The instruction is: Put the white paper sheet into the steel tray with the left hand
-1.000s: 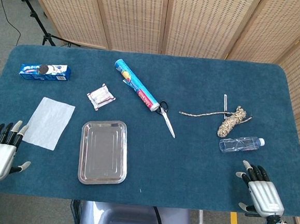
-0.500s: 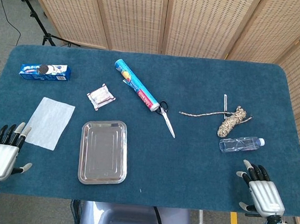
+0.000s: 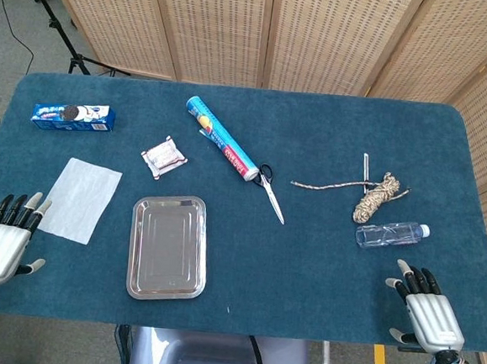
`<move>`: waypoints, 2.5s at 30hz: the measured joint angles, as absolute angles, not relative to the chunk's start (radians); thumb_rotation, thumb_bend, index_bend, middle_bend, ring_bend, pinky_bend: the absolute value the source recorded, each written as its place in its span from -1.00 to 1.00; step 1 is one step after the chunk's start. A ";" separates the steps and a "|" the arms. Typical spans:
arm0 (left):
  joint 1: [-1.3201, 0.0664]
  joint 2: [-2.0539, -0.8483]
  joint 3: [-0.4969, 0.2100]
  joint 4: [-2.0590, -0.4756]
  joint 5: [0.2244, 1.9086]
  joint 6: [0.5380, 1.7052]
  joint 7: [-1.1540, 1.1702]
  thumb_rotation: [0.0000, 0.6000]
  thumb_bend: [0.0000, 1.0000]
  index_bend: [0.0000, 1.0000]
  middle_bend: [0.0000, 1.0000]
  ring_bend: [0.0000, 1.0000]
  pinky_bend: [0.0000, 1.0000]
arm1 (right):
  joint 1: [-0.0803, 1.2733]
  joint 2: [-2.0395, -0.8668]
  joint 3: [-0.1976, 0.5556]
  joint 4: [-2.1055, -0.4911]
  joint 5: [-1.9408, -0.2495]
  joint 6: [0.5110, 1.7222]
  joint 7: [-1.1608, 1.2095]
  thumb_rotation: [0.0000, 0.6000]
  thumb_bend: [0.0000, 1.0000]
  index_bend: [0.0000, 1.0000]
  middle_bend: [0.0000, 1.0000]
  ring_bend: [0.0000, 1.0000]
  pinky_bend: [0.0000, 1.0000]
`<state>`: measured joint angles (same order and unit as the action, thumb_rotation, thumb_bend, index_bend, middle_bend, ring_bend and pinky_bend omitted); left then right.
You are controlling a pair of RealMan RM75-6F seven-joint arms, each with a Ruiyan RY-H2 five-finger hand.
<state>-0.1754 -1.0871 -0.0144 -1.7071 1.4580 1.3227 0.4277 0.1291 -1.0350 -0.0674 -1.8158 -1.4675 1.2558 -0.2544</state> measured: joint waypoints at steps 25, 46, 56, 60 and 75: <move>-0.290 -1.008 0.009 -1.632 1.375 1.098 0.367 0.71 -0.62 -0.47 -1.00 -1.00 -1.00 | 0.128 -1.035 -0.063 -1.811 -1.471 1.261 -0.239 1.00 -1.00 -0.54 -1.00 -1.00 -1.00; -0.302 -1.077 0.032 -1.461 1.326 1.051 0.375 0.87 -0.37 -0.45 -1.00 -1.00 -1.00 | 0.124 -1.043 -0.060 -1.801 -1.485 1.276 -0.227 1.00 -1.00 -0.54 -1.00 -1.00 -1.00; -0.318 -1.197 0.027 -1.296 1.345 1.043 0.328 0.87 -0.38 -0.45 -1.00 -1.00 -1.00 | 0.122 -1.043 -0.058 -1.798 -1.488 1.282 -0.221 1.00 -1.00 -0.54 -1.00 -1.00 -1.00; -0.329 -1.232 0.025 -1.252 1.354 1.031 0.296 0.86 -0.38 -0.45 -1.00 -1.00 -1.00 | 0.121 -1.043 -0.055 -1.795 -1.490 1.289 -0.214 1.00 -1.00 -0.54 -1.00 -1.00 -1.00; -0.345 -1.274 0.034 -1.175 1.400 1.035 0.251 0.86 -0.38 -0.45 -1.00 -1.00 -1.00 | 0.117 -1.045 -0.053 -1.791 -1.500 1.300 -0.206 1.00 -1.00 -0.54 -1.00 -1.00 -1.00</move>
<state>-0.3448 -1.2740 0.0336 -1.1755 1.4003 1.0350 0.2509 0.1166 -1.0453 -0.0534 -1.7909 -1.5002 1.2997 -0.2058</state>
